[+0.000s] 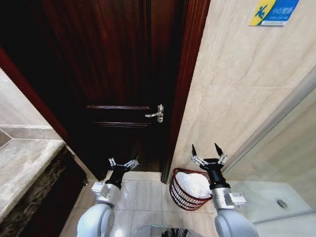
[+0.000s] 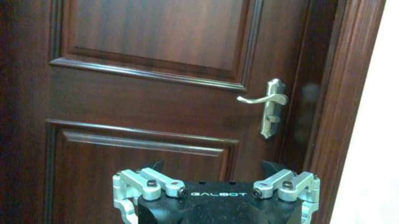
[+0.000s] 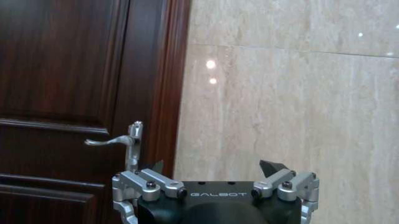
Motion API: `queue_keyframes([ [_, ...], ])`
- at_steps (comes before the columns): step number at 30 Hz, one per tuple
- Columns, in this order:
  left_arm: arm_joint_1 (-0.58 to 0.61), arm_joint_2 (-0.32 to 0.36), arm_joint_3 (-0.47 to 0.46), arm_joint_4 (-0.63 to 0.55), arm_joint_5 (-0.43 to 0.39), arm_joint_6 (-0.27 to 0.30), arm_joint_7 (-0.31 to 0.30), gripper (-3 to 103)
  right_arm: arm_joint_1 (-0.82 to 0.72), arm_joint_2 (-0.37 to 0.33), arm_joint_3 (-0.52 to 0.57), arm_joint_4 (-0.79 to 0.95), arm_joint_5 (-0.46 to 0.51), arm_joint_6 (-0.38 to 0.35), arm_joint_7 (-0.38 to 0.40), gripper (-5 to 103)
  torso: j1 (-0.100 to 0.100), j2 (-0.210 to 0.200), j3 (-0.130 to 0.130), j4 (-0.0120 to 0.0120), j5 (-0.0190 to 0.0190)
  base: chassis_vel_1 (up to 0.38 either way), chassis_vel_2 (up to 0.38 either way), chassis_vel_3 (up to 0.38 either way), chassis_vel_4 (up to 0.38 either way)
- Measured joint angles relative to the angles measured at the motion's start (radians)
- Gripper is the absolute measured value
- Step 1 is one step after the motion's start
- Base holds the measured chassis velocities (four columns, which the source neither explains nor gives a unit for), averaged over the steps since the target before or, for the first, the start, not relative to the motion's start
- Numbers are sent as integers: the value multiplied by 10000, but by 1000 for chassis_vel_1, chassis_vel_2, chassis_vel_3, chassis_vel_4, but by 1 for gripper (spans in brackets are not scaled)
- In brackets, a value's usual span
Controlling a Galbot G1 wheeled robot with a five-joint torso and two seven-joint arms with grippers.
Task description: Discard the used towel into the hamper.
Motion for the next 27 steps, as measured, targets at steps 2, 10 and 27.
queue_keyframes([
  [2, 1, 0, 0, 0, 0, 0, 0, 100, 0, 0, -1, 0, 0, 0, 0, 100, 0, 0, 0, 2, 0, 0, 0, 0, 0],
  [10, 1, 0, 0, 0, 0, 1, 0, 100, 0, 0, -1, 0, 0, 0, 0, 100, 0, 0, 0, -2, 0, 0, 0, 0, 0],
  [27, 1, 0, 0, 0, 0, 0, 0, 100, 0, 0, 0, 0, 0, 0, 0, 100, 0, 0, 0, -1, 0, 0, 0, 0, 0],
])
